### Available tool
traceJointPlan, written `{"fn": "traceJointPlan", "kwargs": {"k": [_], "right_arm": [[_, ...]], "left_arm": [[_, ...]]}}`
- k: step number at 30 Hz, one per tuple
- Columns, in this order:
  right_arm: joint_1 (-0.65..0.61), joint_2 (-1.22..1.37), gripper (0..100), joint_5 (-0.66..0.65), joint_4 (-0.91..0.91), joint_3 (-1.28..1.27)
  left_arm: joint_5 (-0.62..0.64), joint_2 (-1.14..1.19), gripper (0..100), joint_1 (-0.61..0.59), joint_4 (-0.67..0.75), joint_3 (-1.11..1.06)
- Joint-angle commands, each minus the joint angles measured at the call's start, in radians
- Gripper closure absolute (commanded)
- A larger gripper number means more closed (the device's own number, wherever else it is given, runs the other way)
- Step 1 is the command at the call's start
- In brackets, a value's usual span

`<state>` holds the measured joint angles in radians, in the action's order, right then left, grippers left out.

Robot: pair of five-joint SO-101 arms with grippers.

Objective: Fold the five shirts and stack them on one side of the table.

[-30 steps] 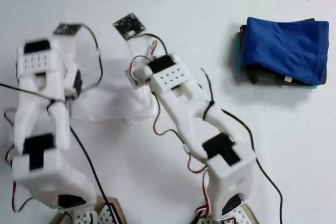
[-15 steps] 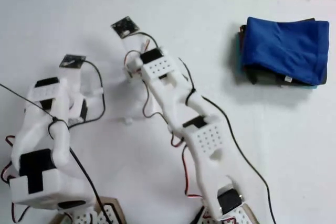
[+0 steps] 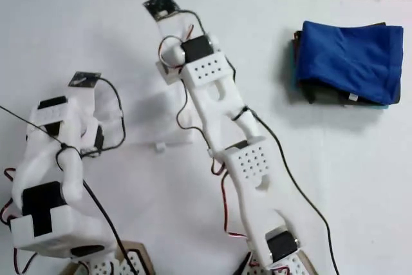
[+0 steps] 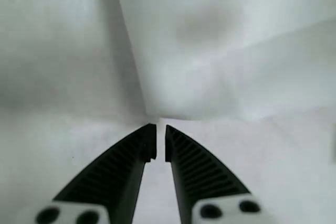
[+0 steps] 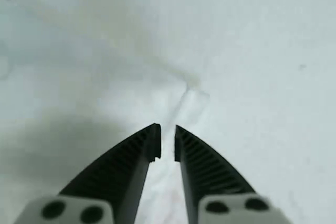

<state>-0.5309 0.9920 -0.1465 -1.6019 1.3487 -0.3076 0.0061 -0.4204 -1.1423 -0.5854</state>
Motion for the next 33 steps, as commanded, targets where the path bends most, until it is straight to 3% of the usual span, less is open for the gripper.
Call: {"fn": "traceJointPlan", "kwargs": {"k": [1, 5, 12, 21, 26, 33], "right_arm": [[-0.013, -0.007, 81.4, 0.052, -0.125, 0.103], [-0.025, -0.005, 73.0, 0.150, -0.154, 0.098], [-0.085, 0.054, 72.4, 0.318, -0.154, 0.078], [-0.113, 0.185, 72.1, 0.327, -0.156, 0.078], [-0.117, 0.252, 64.2, 0.327, -0.156, 0.078], [-0.124, 0.321, 63.8, 0.324, -0.157, 0.078]], "left_arm": [[-0.008, -0.031, 94, -0.015, -0.081, 0.067], [-0.006, -0.141, 94, -0.015, -0.127, 0.082], [-0.006, -0.361, 94, -0.015, -0.184, 0.074], [-0.009, -0.390, 94, -0.060, -0.190, 0.073], [-0.011, -0.390, 94, -0.080, -0.190, 0.073], [-0.008, -0.390, 94, -0.080, -0.189, 0.073]]}}
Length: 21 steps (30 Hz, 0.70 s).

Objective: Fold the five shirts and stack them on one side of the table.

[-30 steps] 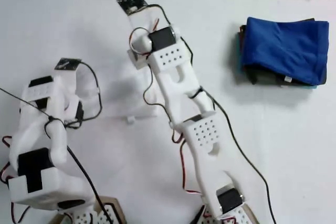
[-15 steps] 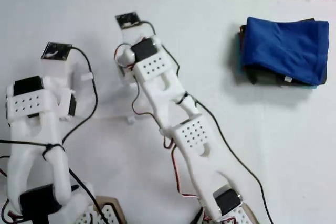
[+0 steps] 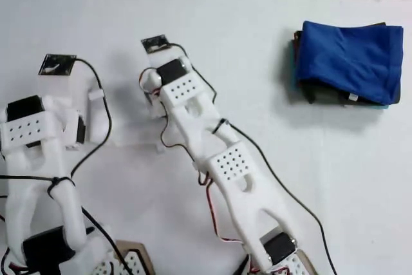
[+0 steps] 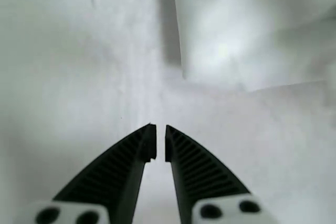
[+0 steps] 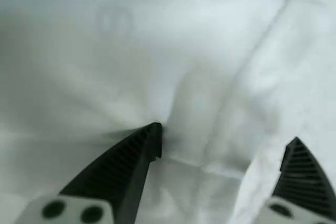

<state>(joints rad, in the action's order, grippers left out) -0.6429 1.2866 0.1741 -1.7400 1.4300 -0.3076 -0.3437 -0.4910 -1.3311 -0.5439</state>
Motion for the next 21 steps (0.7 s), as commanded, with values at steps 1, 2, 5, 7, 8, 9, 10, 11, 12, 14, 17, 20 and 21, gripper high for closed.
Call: {"fn": "traceJointPlan", "kwargs": {"k": [1, 2, 5, 7, 8, 9, 10, 11, 12, 14, 17, 20, 21], "right_arm": [[-0.018, 0.027, 64.8, -0.003, -0.022, -0.003], [-0.027, 0.027, 67.3, -0.006, -0.024, -0.005], [-0.062, 0.027, 82.7, -0.103, -0.024, -0.028], [-0.084, 0.016, 94.9, -0.175, -0.027, -0.041], [-0.091, 0.008, 98.5, -0.204, -0.027, -0.048], [-0.097, -0.001, 97.8, -0.222, -0.027, -0.063], [-0.101, -0.012, 96.4, -0.235, -0.027, -0.086], [-0.101, -0.021, 96.2, -0.236, -0.027, -0.106], [-0.101, -0.028, 96.5, -0.238, -0.027, -0.126], [-0.093, -0.050, 98.1, -0.244, -0.027, -0.161], [-0.053, -0.099, 97.9, -0.244, -0.027, -0.186], [-0.002, -0.160, 97.9, -0.244, -0.027, -0.193], [0.012, -0.176, 97.9, -0.245, -0.027, -0.195]], "left_arm": [[-0.006, -0.040, 94, -0.009, 0.000, 0.031], [-0.006, -0.040, 94, -0.009, 0.000, 0.031], [-0.006, -0.043, 94, -0.009, 0.000, 0.031], [-0.006, -0.046, 94, -0.009, -0.003, 0.035], [-0.006, -0.046, 94, -0.011, -0.006, 0.036], [-0.006, -0.046, 94, -0.011, -0.006, 0.038], [-0.006, -0.048, 94, -0.011, -0.008, 0.038], [-0.006, -0.048, 94, -0.011, -0.008, 0.038], [-0.006, -0.048, 94, -0.011, -0.008, 0.038], [-0.006, -0.048, 94, -0.011, -0.008, 0.036], [-0.006, -0.048, 94, -0.011, -0.003, 0.035], [-0.006, -0.048, 94, -0.011, -0.002, 0.035], [-0.005, -0.048, 94, -0.011, -0.002, 0.035]]}}
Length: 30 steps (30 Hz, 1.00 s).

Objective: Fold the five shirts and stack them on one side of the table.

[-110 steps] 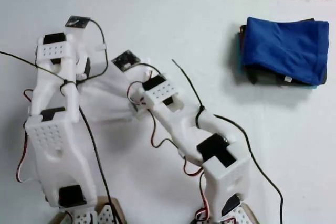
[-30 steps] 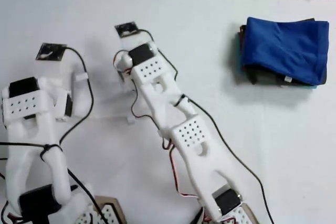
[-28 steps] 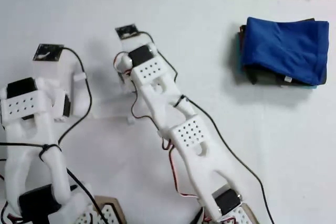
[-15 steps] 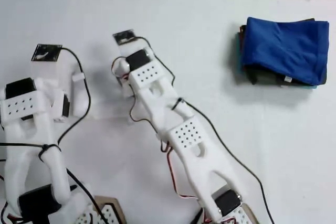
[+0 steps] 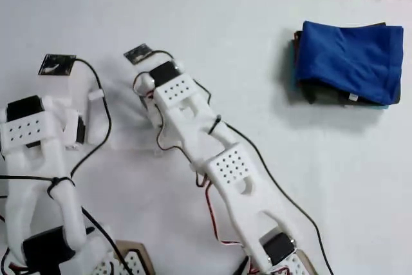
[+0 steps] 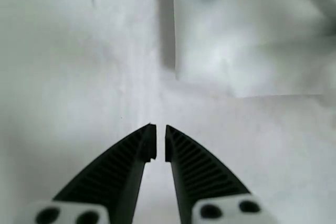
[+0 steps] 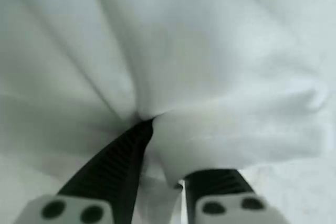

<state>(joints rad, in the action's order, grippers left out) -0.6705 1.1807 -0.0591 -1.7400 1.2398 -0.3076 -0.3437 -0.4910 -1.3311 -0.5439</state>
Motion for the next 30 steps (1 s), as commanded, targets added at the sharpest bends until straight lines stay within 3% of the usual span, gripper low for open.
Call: {"fn": "traceJointPlan", "kwargs": {"k": [1, 7, 15, 30], "right_arm": [[0.048, -0.084, 97.9, -0.012, -0.027, -0.005], [0.122, -0.182, 98.0, -0.032, -0.027, 0.003], [0.269, -0.371, 98.0, -0.265, -0.028, -0.005], [0.682, -0.677, 98.1, -0.486, -0.027, -0.137]], "left_arm": [[-0.005, -0.048, 94, -0.011, -0.002, 0.035], [-0.005, -0.048, 94, -0.011, 0.000, 0.036], [-0.003, -0.040, 94, -0.009, 0.043, 0.031], [-0.003, -0.040, 94, -0.005, 0.064, 0.031]]}}
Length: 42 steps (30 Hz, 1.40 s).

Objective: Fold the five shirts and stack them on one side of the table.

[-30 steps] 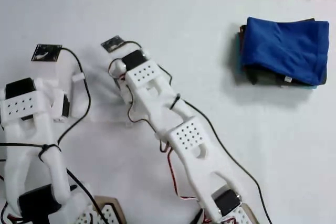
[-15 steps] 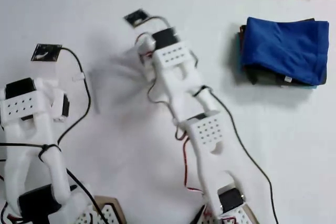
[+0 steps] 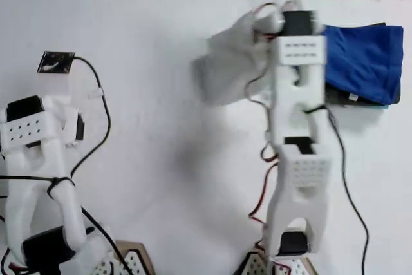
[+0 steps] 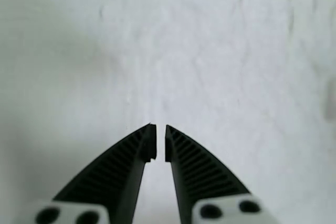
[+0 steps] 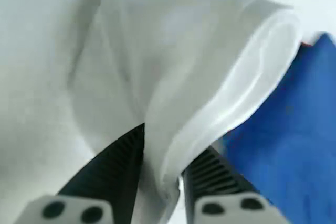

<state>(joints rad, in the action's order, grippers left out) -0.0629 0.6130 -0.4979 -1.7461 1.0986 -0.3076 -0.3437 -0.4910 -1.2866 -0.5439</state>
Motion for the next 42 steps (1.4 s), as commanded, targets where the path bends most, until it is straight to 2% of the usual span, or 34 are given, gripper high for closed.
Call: {"fn": "traceJointPlan", "kwargs": {"k": [1, 6, 12, 22, 29, 42], "right_arm": [[0.102, -0.116, 98.1, -0.068, -0.019, 0.009], [0.211, -0.119, 98.1, -0.117, 0.015, 0.011], [0.323, -0.110, 98.1, -0.114, 0.170, 0.000], [0.458, 0.048, 98.0, -0.132, 0.338, 0.011], [0.504, 0.088, 98.0, -0.265, 0.404, 0.012], [0.533, 0.147, 98.0, -0.325, 0.536, 0.012]], "left_arm": [[-0.002, -0.040, 94, -0.005, 0.026, 0.031], [0.044, -0.038, 94, 0.006, 0.028, 0.031], [0.044, -0.038, 94, 0.041, 0.021, 0.031], [0.044, -0.038, 94, 0.040, 0.018, 0.031], [0.044, -0.038, 94, 0.040, 0.018, 0.031], [0.044, -0.044, 94, 0.040, 0.048, -0.038]]}}
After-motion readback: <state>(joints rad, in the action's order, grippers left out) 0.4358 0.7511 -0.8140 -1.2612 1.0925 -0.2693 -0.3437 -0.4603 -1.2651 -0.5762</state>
